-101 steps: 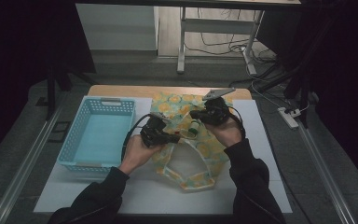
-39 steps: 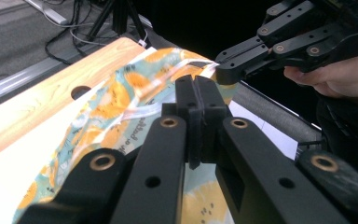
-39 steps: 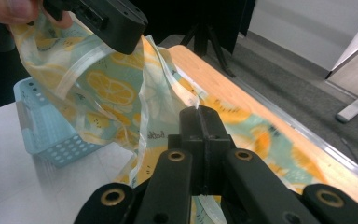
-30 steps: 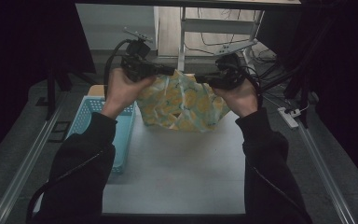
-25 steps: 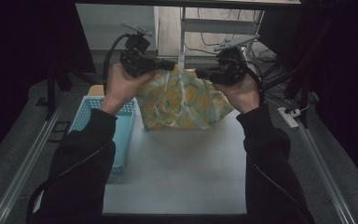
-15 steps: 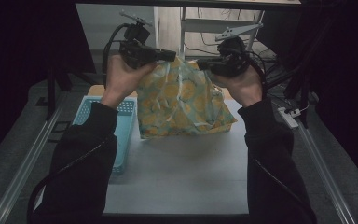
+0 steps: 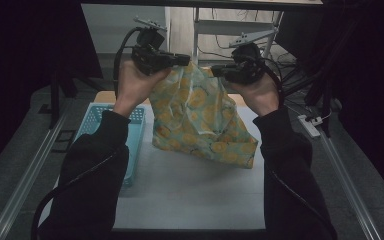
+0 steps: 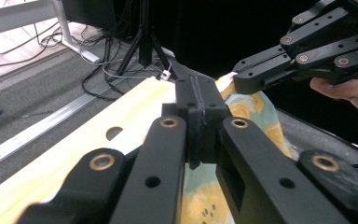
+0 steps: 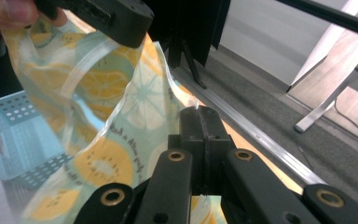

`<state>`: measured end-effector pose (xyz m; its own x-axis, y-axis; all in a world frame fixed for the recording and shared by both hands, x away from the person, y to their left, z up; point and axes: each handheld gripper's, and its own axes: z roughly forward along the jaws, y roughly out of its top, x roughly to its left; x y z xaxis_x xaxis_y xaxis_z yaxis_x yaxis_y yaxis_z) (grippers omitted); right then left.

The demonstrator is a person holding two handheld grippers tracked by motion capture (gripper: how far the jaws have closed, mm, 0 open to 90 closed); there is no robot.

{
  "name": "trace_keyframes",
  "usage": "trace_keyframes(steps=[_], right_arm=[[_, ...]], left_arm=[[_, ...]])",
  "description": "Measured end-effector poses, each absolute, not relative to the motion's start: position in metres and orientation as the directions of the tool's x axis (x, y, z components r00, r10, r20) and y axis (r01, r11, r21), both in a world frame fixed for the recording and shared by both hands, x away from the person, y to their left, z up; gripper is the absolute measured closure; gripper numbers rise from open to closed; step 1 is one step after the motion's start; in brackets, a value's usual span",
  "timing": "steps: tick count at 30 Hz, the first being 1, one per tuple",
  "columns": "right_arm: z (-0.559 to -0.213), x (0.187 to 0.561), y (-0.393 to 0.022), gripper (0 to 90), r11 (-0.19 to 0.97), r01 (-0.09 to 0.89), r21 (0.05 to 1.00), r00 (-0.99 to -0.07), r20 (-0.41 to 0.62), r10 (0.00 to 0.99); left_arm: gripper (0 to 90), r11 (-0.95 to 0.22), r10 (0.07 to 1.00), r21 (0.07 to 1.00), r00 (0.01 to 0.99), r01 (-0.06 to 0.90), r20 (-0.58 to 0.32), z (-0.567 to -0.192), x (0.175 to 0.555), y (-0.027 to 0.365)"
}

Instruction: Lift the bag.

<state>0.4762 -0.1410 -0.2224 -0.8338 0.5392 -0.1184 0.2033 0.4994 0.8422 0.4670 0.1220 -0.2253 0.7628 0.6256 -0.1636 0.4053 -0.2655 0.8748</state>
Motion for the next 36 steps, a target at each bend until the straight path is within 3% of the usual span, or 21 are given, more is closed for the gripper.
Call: trace_keyframes(steps=[5,15,24,36], right_arm=[[-0.232,0.48,-0.143,89.9,0.507,0.223,0.832,-0.833,-0.108,0.542],[-0.24,0.48,-0.146,87.7,0.5,0.231,0.835,-0.837,-0.092,0.539],[-0.248,0.472,-0.149,74.5,0.481,0.219,0.849,-0.84,-0.087,0.536],[-0.284,0.463,-0.146,52.3,0.499,0.248,0.83,-0.851,-0.06,0.522]], left_arm=[[88.4,-0.304,0.635,0.869,0.763,0.39,-0.12,-0.234,0.468,0.117],[88.0,-0.311,0.626,0.864,0.769,0.397,-0.129,-0.242,0.469,0.118],[66.9,-0.307,0.604,0.866,0.784,0.395,-0.143,-0.253,0.456,0.126],[39.7,-0.335,0.596,0.846,0.788,0.415,-0.151,-0.297,0.443,0.126]])
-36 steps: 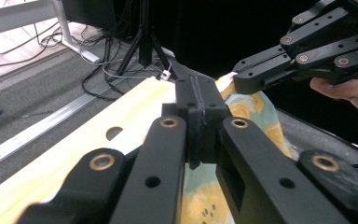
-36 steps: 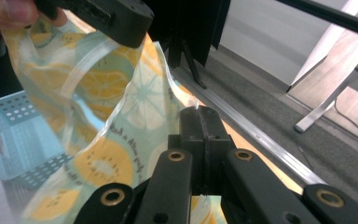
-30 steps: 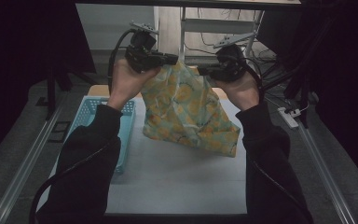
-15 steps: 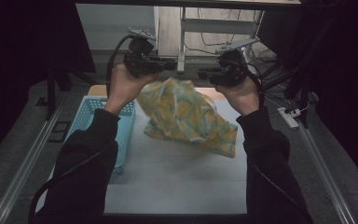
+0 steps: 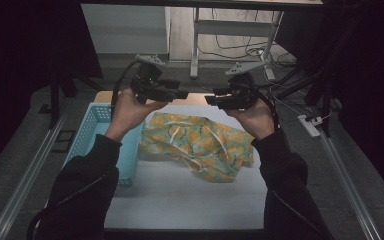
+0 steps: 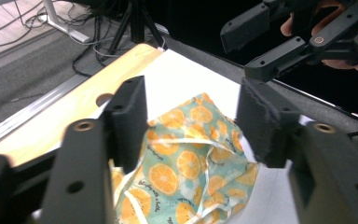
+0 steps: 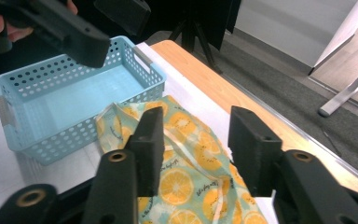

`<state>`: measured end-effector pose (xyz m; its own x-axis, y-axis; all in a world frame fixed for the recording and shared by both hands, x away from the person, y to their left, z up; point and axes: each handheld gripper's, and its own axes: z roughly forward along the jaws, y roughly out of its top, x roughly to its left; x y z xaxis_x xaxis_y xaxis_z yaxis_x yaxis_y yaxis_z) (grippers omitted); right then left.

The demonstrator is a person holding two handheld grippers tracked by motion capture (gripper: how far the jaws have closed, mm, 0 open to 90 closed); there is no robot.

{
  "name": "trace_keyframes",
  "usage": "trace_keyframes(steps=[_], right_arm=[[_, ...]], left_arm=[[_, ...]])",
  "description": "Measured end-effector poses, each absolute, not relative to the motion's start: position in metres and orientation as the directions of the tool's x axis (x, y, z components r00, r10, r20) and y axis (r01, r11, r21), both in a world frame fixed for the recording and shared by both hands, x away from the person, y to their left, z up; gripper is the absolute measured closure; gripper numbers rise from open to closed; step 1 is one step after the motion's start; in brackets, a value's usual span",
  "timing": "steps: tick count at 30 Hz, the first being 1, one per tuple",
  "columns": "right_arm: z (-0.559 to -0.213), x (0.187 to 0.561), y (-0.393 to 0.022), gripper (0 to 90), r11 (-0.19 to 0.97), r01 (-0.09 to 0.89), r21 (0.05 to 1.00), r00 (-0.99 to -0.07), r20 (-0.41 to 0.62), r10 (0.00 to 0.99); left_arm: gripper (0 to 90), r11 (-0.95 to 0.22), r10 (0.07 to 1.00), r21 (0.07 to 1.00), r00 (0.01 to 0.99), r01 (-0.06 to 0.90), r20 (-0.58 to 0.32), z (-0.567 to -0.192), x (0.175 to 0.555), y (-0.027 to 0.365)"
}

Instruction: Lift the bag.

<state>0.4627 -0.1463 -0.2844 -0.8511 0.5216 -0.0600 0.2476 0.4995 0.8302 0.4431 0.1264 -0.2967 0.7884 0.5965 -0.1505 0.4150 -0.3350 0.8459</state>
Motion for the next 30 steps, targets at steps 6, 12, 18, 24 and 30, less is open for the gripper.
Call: trace_keyframes(steps=[6,12,18,24,30], right_arm=[[-0.305,0.454,-0.148,38.6,0.494,0.245,0.834,-0.852,-0.058,0.52],[-0.321,0.445,-0.151,27.9,0.466,0.246,0.85,-0.855,-0.036,0.518],[-0.337,0.438,-0.154,19.2,0.438,0.264,0.859,-0.851,-0.007,0.525],[-0.354,0.43,-0.156,13.1,0.439,0.261,0.86,-0.849,-0.012,0.528],[-0.374,0.42,-0.157,7.9,0.449,0.266,0.853,-0.851,-0.01,0.525]], left_arm=[[28.8,-0.354,0.607,0.834,0.783,0.422,-0.139,-0.322,0.434,0.127],[16.7,-0.342,0.626,0.826,0.764,0.449,-0.156,-0.347,0.426,0.132],[9.4,-0.354,0.636,0.81,0.755,0.467,-0.158,-0.368,0.416,0.138],[5.7,-0.359,0.644,0.798,0.747,0.483,-0.162,-0.386,0.404,0.145],[2.4,-0.348,0.646,0.79,0.74,0.504,-0.187,-0.403,0.39,0.153]])
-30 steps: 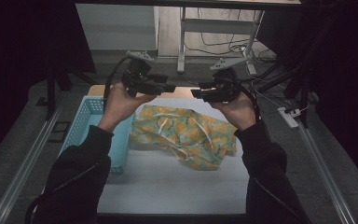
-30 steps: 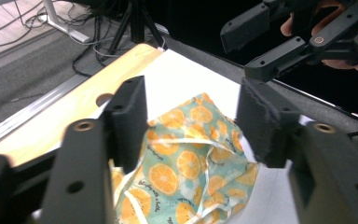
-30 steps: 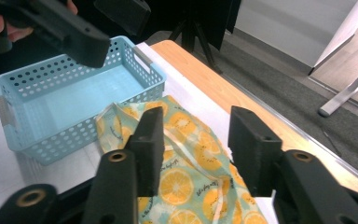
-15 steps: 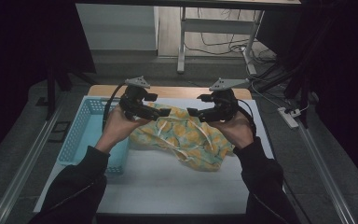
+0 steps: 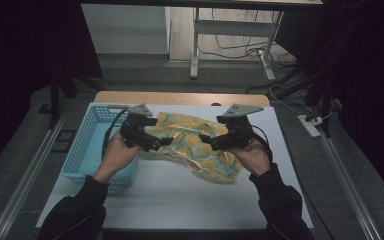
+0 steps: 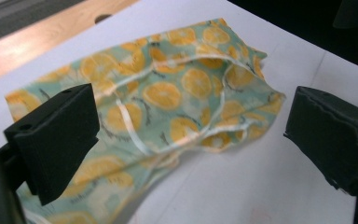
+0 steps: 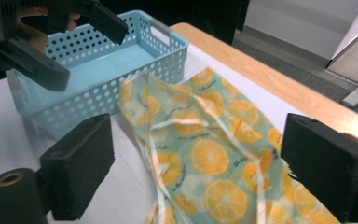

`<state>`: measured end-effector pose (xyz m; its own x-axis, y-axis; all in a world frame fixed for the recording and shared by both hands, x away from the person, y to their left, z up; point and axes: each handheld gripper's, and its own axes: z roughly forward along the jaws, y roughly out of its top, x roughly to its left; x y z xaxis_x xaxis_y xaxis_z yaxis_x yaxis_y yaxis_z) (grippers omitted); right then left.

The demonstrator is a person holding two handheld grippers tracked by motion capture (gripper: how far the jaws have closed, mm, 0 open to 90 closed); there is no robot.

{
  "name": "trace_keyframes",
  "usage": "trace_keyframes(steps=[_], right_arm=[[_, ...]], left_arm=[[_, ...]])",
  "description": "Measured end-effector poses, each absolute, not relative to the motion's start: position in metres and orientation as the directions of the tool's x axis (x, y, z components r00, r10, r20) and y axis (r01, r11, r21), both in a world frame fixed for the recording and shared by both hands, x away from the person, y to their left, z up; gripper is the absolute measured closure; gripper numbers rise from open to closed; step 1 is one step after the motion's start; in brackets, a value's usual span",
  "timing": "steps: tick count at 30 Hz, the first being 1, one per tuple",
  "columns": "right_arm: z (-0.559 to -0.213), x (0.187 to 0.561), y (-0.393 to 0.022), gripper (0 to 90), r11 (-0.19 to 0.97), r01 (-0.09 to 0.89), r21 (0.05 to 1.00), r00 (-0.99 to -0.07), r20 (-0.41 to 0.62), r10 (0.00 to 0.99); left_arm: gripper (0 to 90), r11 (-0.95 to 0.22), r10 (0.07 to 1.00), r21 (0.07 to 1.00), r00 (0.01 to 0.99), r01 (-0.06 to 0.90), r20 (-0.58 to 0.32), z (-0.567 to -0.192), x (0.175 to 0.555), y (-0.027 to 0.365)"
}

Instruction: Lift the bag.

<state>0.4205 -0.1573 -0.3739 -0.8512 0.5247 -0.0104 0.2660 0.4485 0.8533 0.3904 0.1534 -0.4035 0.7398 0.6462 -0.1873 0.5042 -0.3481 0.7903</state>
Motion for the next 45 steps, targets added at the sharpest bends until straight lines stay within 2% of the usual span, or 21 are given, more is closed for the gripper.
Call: trace_keyframes(steps=[8,21,45], right_arm=[[-0.394,0.41,-0.163,1.2,0.448,0.28,0.849,-0.851,0.003,0.526],[-0.423,0.389,-0.182,0.0,0.435,0.294,0.851,-0.832,0.003,0.555],[-0.455,0.34,-0.237,0.0,0.423,0.332,0.843,-0.781,-0.006,0.625]], left_arm=[[0.0,-0.313,0.64,0.794,0.734,0.521,-0.228,-0.426,0.374,0.167],[0.0,-0.314,0.632,0.784,0.734,0.536,-0.249,-0.459,0.341,0.178],[0.0,-0.212,0.743,0.794,0.622,0.57,-0.249,-0.481,0.265,0.239]])
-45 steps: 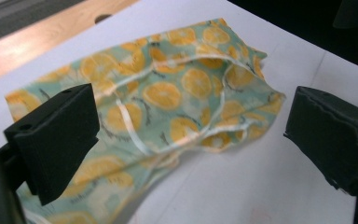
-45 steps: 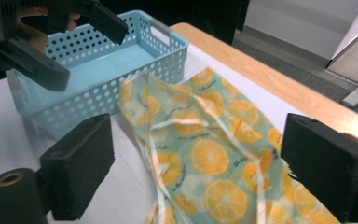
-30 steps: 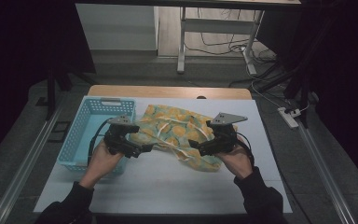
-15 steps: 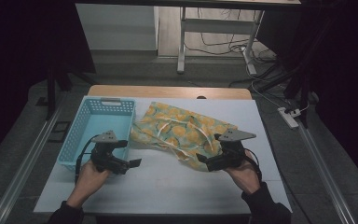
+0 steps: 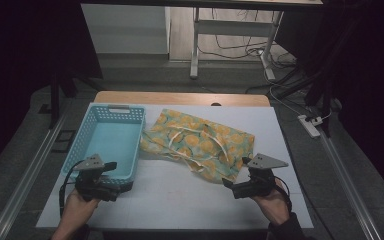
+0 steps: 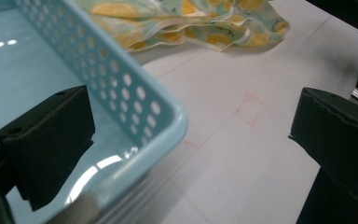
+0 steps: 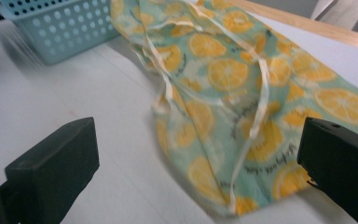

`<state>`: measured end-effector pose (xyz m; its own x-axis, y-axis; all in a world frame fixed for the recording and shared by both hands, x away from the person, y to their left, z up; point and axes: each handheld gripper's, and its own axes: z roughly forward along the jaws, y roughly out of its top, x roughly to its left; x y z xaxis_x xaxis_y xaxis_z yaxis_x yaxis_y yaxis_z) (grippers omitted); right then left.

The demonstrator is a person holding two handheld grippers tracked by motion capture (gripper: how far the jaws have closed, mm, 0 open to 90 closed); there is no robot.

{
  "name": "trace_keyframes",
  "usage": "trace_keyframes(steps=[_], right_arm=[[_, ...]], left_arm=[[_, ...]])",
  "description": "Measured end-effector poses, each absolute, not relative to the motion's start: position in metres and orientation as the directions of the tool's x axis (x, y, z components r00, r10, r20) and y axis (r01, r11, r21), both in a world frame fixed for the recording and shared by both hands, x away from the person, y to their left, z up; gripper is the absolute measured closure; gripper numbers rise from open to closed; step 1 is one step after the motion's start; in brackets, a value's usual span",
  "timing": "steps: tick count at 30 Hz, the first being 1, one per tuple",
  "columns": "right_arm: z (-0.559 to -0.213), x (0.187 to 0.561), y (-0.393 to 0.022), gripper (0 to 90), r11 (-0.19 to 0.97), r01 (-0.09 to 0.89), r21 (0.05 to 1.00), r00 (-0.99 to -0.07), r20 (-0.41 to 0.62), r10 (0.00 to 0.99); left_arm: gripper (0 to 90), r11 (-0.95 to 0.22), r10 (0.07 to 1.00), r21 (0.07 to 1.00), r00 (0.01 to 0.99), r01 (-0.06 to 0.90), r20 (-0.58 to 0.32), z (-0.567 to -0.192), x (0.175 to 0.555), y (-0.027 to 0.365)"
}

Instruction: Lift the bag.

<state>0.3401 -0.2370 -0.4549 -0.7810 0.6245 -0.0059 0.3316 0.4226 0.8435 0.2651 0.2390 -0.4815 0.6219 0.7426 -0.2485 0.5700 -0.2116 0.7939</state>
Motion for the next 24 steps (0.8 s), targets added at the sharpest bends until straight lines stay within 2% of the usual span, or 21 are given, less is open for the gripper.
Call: trace_keyframes(steps=[14,24], right_arm=[[-0.471,0.317,-0.269,0.0,0.416,0.366,0.832,-0.728,-0.023,0.685],[-0.48,0.305,-0.292,0.0,0.4,0.402,0.823,-0.675,-0.029,0.737]], left_arm=[[0.0,-0.159,0.82,0.797,0.528,0.582,-0.222,-0.488,0.225,0.275],[0.0,-0.127,0.851,0.772,0.468,0.623,-0.238,-0.507,0.21,0.294]])
